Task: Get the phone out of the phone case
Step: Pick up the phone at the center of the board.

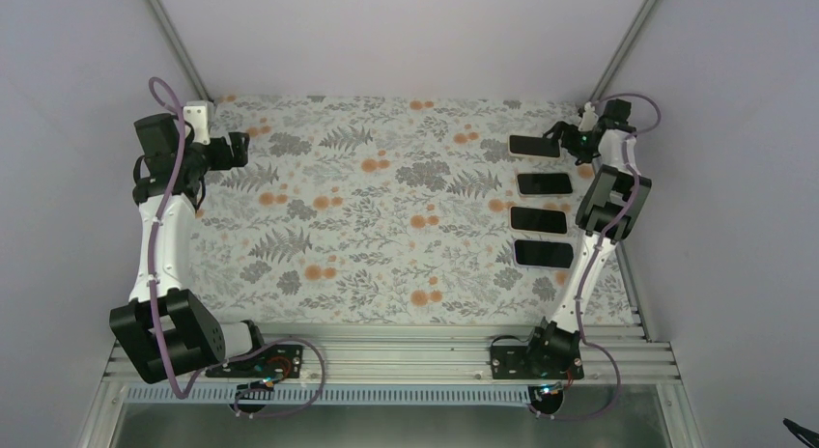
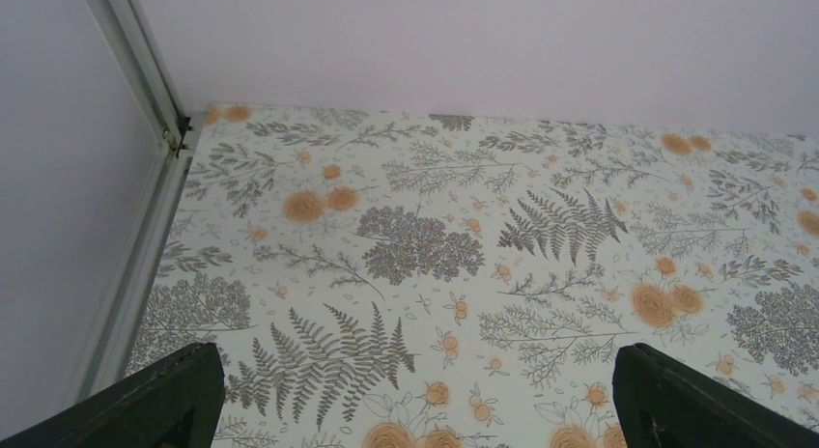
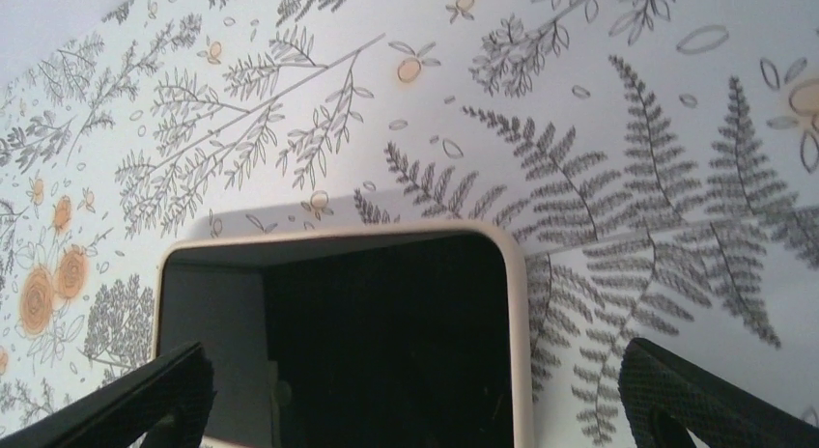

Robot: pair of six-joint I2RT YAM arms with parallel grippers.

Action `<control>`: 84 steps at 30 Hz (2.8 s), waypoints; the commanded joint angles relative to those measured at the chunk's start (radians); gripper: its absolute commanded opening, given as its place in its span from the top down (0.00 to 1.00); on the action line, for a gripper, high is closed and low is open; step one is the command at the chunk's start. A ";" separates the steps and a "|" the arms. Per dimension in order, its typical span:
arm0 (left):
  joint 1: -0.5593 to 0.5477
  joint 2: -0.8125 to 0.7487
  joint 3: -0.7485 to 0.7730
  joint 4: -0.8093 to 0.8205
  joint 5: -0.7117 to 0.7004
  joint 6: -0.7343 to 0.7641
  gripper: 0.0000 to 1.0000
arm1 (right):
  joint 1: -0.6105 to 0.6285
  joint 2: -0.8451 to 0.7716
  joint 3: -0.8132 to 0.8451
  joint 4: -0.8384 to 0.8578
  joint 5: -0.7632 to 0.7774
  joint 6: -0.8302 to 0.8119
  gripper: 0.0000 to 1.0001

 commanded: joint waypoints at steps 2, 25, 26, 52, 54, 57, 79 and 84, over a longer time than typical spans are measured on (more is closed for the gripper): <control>-0.003 -0.011 0.013 0.017 0.000 0.000 0.00 | 0.029 0.055 0.069 0.022 -0.022 0.016 0.01; -0.003 0.007 0.025 0.007 0.006 0.000 0.00 | 0.173 0.087 0.070 -0.023 -0.060 -0.115 0.00; -0.004 0.009 0.026 0.006 0.009 0.001 0.00 | 0.184 0.087 0.071 -0.025 -0.051 -0.125 0.00; -0.003 -0.013 0.005 0.007 0.011 0.009 0.00 | 0.417 -0.101 -0.318 -0.049 -0.176 -0.264 0.19; -0.003 -0.020 0.000 0.009 0.011 0.011 0.00 | 0.449 -0.120 -0.353 -0.032 -0.177 -0.274 0.19; -0.002 -0.022 -0.008 0.009 0.009 0.013 0.00 | 0.500 -0.132 -0.379 -0.031 -0.171 -0.292 0.19; -0.002 -0.004 0.065 -0.019 -0.057 0.029 0.00 | 0.725 -0.450 -0.732 0.058 -0.116 -0.322 0.08; -0.002 -0.034 0.050 -0.005 -0.108 0.031 0.00 | 0.725 -0.636 -0.882 0.142 0.063 -0.261 0.01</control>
